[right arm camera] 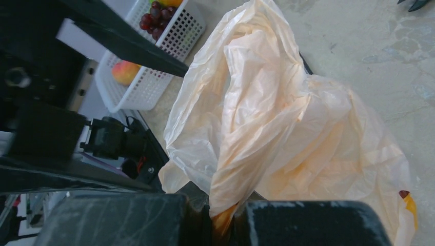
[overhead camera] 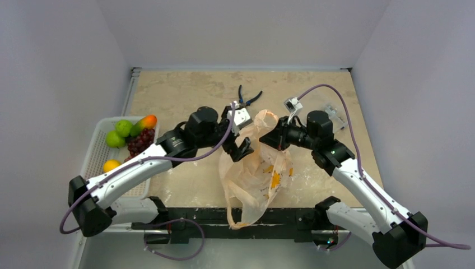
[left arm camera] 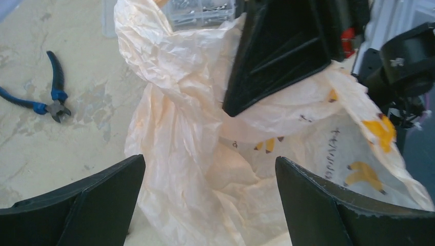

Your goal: Place the fake fruits into the plastic bag and tie a complex knot

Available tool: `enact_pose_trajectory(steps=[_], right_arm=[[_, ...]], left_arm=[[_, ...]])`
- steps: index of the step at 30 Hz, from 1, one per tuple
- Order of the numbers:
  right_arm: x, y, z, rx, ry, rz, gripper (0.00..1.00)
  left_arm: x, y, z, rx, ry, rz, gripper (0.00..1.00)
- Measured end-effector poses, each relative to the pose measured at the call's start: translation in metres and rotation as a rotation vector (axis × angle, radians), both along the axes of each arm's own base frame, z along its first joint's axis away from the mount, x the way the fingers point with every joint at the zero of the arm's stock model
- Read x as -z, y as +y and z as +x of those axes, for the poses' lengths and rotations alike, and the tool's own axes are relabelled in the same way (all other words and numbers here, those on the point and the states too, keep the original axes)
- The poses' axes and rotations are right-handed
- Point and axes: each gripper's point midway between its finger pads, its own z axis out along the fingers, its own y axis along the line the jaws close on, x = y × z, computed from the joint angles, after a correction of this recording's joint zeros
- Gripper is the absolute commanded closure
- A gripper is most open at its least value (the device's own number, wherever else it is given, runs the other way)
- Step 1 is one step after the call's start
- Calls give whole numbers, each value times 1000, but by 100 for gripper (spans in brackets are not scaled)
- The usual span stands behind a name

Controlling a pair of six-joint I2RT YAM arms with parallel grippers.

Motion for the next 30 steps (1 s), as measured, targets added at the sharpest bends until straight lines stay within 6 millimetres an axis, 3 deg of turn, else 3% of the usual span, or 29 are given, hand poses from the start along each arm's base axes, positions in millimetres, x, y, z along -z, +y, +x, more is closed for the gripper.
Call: enact_pose_trajectory(steps=[2,3,4,9,10,14,17,18,21,22,26,30], right_arm=[[-2,2,-1,-10,5,18,100],[-4,3,-3,-19,5,27,100],[-6,5,-5,-36,4,39,100],[-12,7,-21,-117,-23,57,100],[-12,6,-23,-126,-33,49,100],[-9,-5,-40,-176,-110,-16,100],[-10,-10,-45,-199,-188,-55,100],[-11,-12,-46,-206,-210,-64,87],[-8,-14,-48,-221,-231,-84,11],[-5,-14,-49,-226,-226,-93,2],[-2,-11,-42,-232,-211,-107,1],[-15,-3,-38,-242,-244,-112,1]], left_arm=[[18,-11,11,-37,19,35,1],[25,-14,15,-48,18,48,6],[30,-17,19,-62,14,59,17],[33,-23,26,-39,40,40,92],[30,-22,27,-11,78,11,100],[8,2,47,53,203,-113,100],[-7,13,41,153,286,-169,100],[-11,14,36,192,315,-179,100],[-20,15,25,279,375,-189,100],[-22,15,23,300,390,-192,100],[-24,10,7,379,434,-174,100],[-22,-7,-8,452,474,-149,100]])
